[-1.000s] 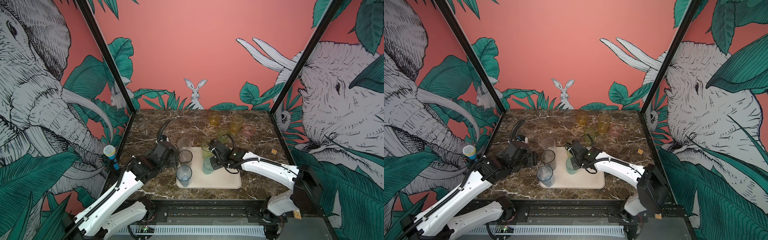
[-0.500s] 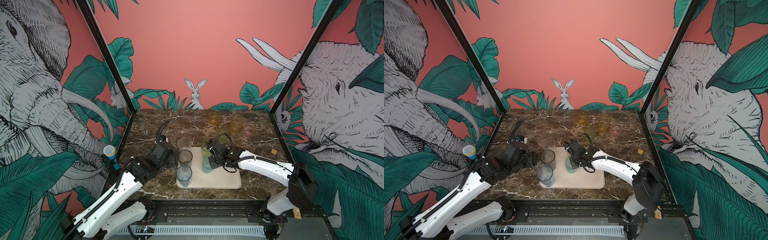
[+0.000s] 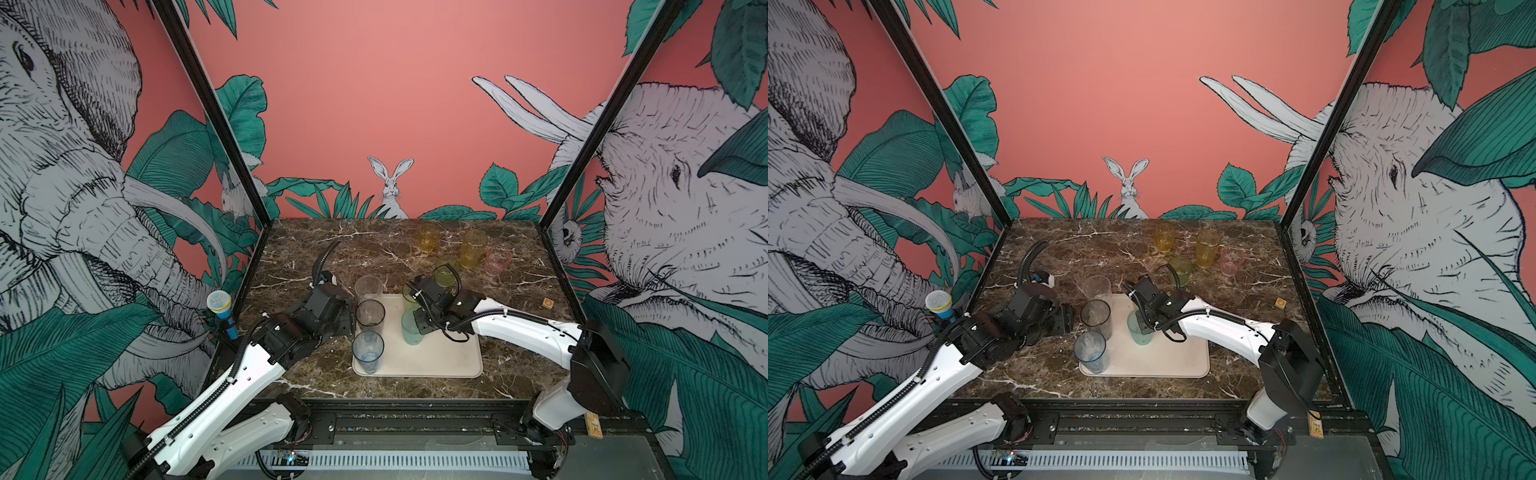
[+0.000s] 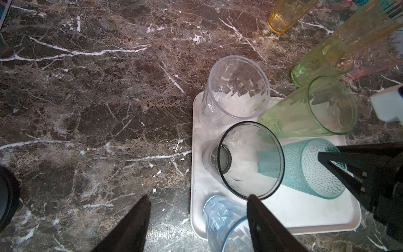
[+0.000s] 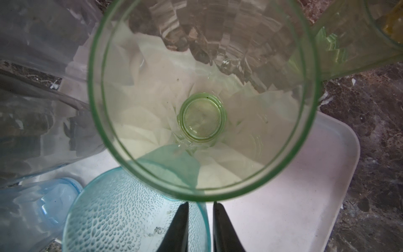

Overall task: Place the glasses into the tray
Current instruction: Place the glass on the tray.

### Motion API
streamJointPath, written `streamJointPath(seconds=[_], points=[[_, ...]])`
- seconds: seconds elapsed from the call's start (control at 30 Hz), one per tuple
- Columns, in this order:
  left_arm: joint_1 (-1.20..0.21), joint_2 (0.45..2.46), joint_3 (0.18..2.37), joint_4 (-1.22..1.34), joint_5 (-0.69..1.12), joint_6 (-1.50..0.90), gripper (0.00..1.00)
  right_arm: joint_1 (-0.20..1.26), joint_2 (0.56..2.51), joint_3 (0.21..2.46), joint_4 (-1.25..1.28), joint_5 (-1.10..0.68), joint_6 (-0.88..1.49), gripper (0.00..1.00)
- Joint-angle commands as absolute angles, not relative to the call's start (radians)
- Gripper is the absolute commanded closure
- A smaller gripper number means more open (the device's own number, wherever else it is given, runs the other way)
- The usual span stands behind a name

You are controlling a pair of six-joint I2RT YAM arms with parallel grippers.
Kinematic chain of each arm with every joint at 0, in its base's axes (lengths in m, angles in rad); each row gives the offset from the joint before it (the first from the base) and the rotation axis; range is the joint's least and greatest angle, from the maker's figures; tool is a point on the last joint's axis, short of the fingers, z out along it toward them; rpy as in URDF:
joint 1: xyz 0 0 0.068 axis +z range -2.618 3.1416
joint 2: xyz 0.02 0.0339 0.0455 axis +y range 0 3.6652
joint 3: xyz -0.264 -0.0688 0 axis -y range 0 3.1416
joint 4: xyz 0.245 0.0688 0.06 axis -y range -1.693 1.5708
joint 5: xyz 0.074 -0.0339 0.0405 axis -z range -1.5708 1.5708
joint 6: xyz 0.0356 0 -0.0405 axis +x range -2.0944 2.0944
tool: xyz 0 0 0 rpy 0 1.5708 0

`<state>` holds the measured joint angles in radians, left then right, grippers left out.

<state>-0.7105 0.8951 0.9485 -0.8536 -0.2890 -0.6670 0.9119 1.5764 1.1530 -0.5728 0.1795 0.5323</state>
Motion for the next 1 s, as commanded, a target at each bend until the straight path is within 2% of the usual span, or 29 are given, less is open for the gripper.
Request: streamJointPath(seconds=[0.0, 0.6, 0.97], points=[[-0.707, 0.881, 0.928, -0.854, -0.296, -0.689, 0.29, 0.919, 1.585, 1.183, -0.593, 0.193, 0.540, 0.74], [-0.707, 0.878, 0.926, -0.854, -0.293, -0.695, 0.29, 0.918, 1.472, 1.231, -0.687, 0.170, 0.515, 0.61], [-0.707, 0.872, 0.931, -0.859, -0.297, -0.691, 0.29, 0.917, 1.370, 1.305, -0.768, 0.281, 0.407, 0.55]])
